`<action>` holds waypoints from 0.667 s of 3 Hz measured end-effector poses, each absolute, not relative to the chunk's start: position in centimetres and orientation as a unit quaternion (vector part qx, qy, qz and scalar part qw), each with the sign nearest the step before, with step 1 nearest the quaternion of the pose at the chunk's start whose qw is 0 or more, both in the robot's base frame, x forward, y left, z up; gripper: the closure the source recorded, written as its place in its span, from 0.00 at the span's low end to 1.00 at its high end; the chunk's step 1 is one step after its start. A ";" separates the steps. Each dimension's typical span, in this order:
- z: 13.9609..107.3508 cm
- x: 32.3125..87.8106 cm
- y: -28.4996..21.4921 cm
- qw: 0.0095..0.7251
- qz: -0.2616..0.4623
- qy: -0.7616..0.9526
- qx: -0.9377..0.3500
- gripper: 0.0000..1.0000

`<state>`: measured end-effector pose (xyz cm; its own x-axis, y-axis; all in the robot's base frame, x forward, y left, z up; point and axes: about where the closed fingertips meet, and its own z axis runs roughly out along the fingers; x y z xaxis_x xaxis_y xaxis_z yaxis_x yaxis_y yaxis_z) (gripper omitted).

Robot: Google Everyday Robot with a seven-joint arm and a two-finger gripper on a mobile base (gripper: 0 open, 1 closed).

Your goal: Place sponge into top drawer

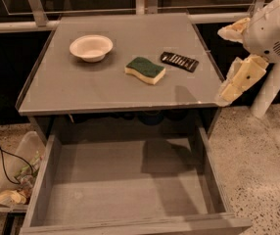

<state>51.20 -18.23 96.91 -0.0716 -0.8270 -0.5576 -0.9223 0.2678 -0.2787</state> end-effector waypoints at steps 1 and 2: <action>96.9 51.2 -18.2 0.322 0.074 0.728 -0.601 0.00; 96.3 51.7 -16.9 0.333 0.088 0.721 -0.601 0.00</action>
Offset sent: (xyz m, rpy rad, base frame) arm 0.0141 0.0283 -0.0145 0.0865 -0.0077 0.0322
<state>51.74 -16.89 96.34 -0.0563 -0.8083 -0.5861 -0.9255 0.2625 -0.2731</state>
